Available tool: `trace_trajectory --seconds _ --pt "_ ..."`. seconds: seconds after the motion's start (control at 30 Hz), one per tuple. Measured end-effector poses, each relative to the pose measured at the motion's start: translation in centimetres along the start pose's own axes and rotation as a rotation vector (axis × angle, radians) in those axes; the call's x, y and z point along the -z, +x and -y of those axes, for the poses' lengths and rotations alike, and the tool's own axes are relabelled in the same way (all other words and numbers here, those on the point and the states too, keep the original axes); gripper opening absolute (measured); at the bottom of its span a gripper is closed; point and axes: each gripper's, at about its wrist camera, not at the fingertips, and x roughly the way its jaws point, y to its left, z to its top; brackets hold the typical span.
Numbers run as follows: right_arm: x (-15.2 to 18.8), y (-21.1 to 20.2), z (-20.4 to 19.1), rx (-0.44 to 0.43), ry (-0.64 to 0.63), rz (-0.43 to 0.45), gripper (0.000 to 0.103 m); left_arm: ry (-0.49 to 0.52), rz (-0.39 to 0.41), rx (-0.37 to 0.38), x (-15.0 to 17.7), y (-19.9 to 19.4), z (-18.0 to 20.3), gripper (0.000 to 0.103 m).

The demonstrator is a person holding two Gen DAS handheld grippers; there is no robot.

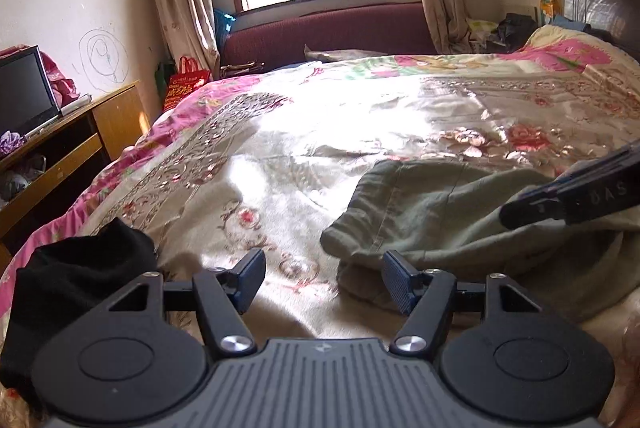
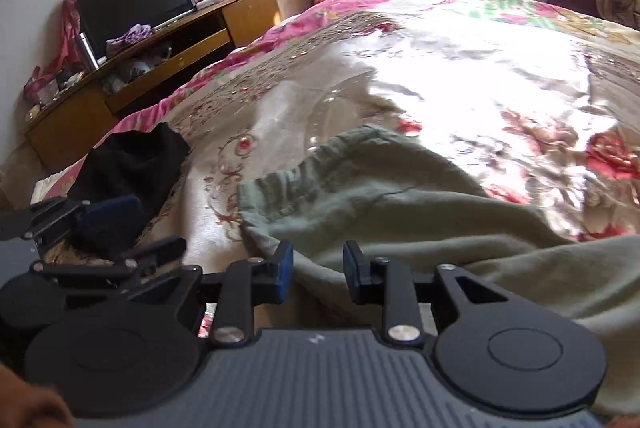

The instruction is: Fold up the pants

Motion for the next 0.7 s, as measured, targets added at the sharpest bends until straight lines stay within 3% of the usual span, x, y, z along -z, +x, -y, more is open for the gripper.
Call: trace_trajectory --seconds 0.13,0.23,0.37,0.47,0.6,0.7 --pt "2.1 -3.7 6.6 0.19 0.083 -0.013 0.029 0.073 0.015 0.056 -1.9 2.3 3.4 0.083" --pt "4.8 -5.9 11.3 0.258 0.219 -0.078 0.03 0.105 -0.077 0.12 -1.9 4.9 5.4 0.083" --pt "6.9 -8.6 14.3 0.276 0.286 -0.051 0.033 0.196 -0.198 0.143 -0.6 6.1 7.5 0.083" --pt "8.4 -10.3 17.0 0.253 0.452 -0.018 0.038 0.257 -0.193 0.111 -0.7 5.2 8.7 0.083" --pt "10.4 -12.8 21.0 0.32 0.608 0.063 0.041 0.267 -0.152 0.115 -2.2 4.5 9.6 0.083" --pt "11.2 -13.8 23.6 0.314 0.716 0.118 0.041 0.288 -0.164 0.127 -2.9 5.5 11.0 0.083"
